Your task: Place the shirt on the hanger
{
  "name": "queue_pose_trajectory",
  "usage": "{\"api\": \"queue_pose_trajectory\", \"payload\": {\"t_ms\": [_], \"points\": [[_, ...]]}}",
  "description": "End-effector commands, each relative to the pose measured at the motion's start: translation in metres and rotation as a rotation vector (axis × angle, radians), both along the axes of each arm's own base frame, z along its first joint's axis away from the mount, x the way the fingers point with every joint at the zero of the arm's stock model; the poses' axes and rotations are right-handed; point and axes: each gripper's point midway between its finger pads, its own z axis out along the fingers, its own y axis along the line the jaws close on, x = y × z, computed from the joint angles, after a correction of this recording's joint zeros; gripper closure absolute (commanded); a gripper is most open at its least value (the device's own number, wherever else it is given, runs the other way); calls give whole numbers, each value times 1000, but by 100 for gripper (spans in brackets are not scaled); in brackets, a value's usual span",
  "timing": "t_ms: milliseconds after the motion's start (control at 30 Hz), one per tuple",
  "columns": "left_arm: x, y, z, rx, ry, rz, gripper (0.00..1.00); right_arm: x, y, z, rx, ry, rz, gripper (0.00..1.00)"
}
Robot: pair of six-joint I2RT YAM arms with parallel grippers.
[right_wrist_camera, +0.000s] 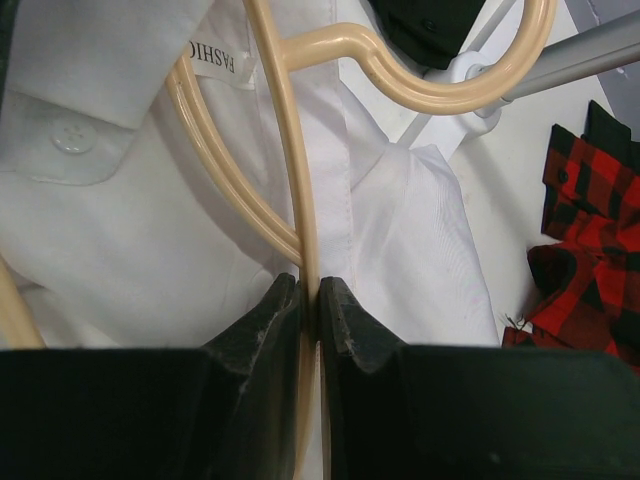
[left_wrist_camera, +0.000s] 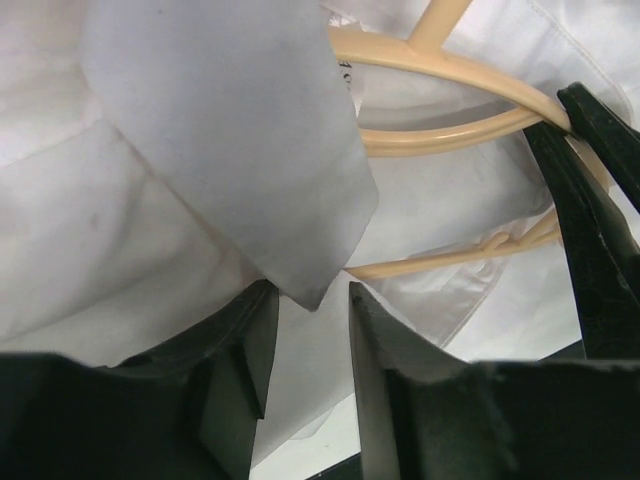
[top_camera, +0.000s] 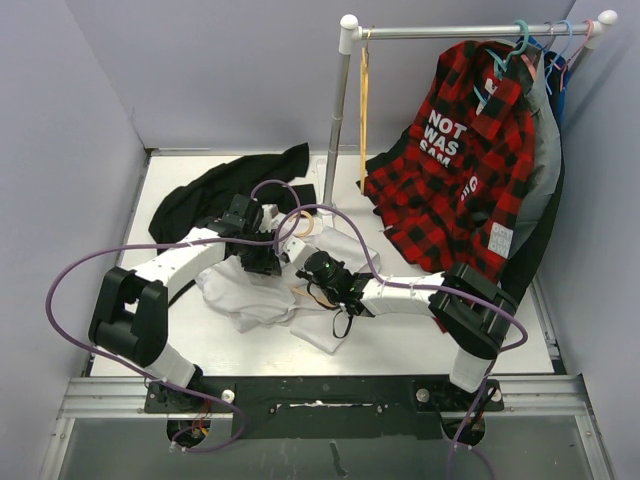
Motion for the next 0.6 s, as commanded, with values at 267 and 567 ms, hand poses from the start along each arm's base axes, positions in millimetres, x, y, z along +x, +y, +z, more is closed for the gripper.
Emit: {"api": "queue_pose_trajectory", "payload": {"t_ms": [267,567], "points": [[20,0,1,2,-61,-30,100,12,7,47,159,-93,-43,100],[-16,10,32,-38,-65,-394,100,10,5,45,161,-92,-42,100]]}}
